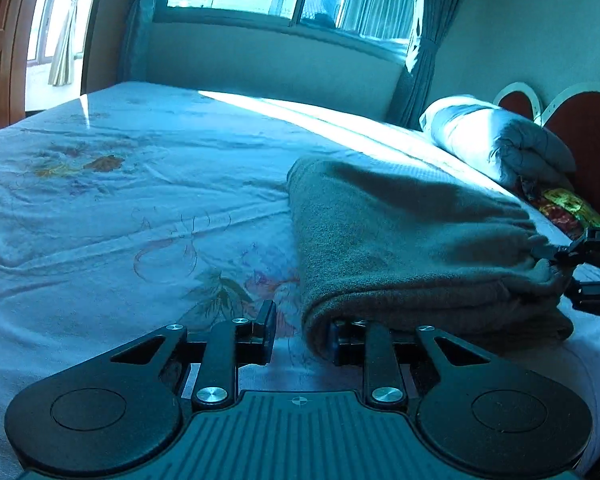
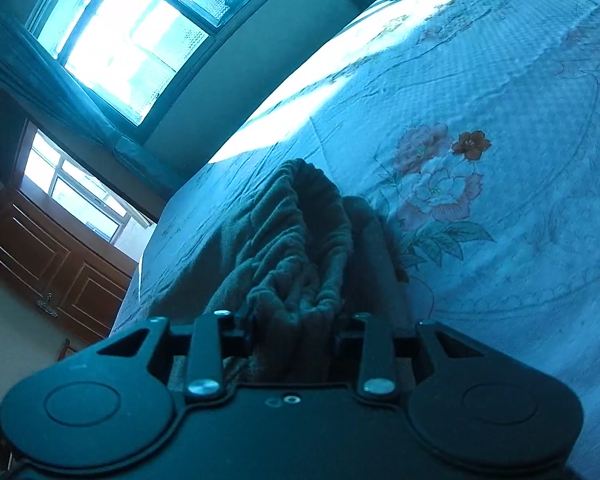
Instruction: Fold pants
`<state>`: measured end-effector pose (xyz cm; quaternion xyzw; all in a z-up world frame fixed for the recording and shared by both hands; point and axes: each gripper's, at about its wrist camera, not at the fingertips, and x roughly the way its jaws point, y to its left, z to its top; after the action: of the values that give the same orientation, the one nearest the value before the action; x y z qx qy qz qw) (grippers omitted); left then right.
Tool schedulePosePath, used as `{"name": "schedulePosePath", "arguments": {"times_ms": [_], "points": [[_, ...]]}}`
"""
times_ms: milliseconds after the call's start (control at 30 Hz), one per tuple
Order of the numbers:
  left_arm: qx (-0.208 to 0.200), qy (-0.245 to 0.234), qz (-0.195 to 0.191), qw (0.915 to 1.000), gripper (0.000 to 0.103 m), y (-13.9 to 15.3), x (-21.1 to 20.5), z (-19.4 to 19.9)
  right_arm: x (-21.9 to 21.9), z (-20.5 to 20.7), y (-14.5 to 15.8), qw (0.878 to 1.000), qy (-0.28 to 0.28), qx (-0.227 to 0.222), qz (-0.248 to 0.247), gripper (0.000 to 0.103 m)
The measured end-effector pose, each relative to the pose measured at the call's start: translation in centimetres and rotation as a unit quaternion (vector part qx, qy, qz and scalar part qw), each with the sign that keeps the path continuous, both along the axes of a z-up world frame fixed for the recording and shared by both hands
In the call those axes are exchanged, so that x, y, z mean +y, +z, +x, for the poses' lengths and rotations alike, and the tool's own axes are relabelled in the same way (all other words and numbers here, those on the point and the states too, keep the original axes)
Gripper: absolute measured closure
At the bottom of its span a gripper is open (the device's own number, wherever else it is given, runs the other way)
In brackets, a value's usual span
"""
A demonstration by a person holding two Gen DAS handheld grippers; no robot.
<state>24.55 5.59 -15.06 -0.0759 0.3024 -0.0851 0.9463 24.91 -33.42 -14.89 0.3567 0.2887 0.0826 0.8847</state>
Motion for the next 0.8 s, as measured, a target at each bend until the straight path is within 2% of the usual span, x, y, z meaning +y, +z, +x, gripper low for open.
{"name": "schedulePosePath", "arguments": {"times_ms": [33,67,100,200,267,300,333,367,433,533,600,633,667,700,767,800], "points": [[0.003,0.002,-0.007,1.0,0.077,-0.4,0.2,0.1,-0.1,0.5,-0.8,1.0,-0.002,0.024,-0.005,0.076],[-0.001,0.001,-0.012,0.9999,0.076,-0.4,0.3,0.0,-0.5,0.6,-1.5,0.999,-0.006,0.036,0.013,0.076],[-0.003,-0.001,-0.009,1.0,0.076,-0.3,0.2,-0.1,-0.7,0.6,-1.5,0.999,-0.006,0.034,0.025,0.075],[-0.003,-0.001,-0.011,0.9999,0.076,-0.2,0.3,-0.2,-0.5,0.4,-0.6,0.999,0.006,0.031,0.006,0.07],[0.0,-0.006,-0.017,0.9998,0.075,0.1,0.6,-0.3,-0.8,-0.2,0.3,1.0,0.002,0.03,-0.005,0.059],[0.002,-0.009,-0.016,0.9998,0.072,0.3,0.8,-0.5,-1.2,-1.1,0.9,1.0,-0.016,0.019,-0.013,0.049],[0.0,-0.007,-0.01,0.9999,0.059,0.6,1.1,-0.8,-1.7,-2.2,1.8,0.999,-0.035,-0.001,-0.024,0.038],[-0.006,-0.002,-0.005,1.0,0.045,0.9,1.5,-1.3,-2.1,-3.1,2.5,0.998,-0.048,-0.023,-0.033,0.038],[-0.016,0.001,-0.004,0.9999,0.037,1.6,2.6,-2.2,-2.6,-4.2,4.1,0.995,-0.062,-0.061,-0.051,0.041],[-0.029,-0.009,-0.008,0.9995,0.035,2.6,3.0,-1.4,-1.2,-2.4,6.5,0.991,-0.027,-0.103,-0.081,0.041],[-0.039,-0.032,-0.014,0.9986,0.035,3.8,2.5,-0.1,0.5,0.1,7.5,0.991,0.011,-0.102,-0.088,0.038],[-0.036,-0.048,-0.021,0.998,0.035,4.3,2.3,0.5,1.5,1.7,7.8,0.99,0.03,-0.102,-0.094,0.032],[-0.011,-0.075,-0.026,0.9968,0.035,4.7,2.0,1.5,2.3,2.8,8.1,0.988,0.043,-0.104,-0.103,0.029],[0.012,-0.09,-0.02,0.9956,0.035,5.1,1.8,2.2,3.1,3.9,8.3,0.987,0.053,-0.104,-0.115,0.03],[0.015,-0.1,0.012,0.9948,0.034,5.6,1.7,1.8,3.8,5.8,8.0,0.987,0.064,-0.09,-0.115,0.03],[0.013,-0.105,0.016,0.9942,0.034,5.8,2.1,1.3,3.9,6.5,7.8,0.989,0.065,-0.079,-0.107,0.031]]}}
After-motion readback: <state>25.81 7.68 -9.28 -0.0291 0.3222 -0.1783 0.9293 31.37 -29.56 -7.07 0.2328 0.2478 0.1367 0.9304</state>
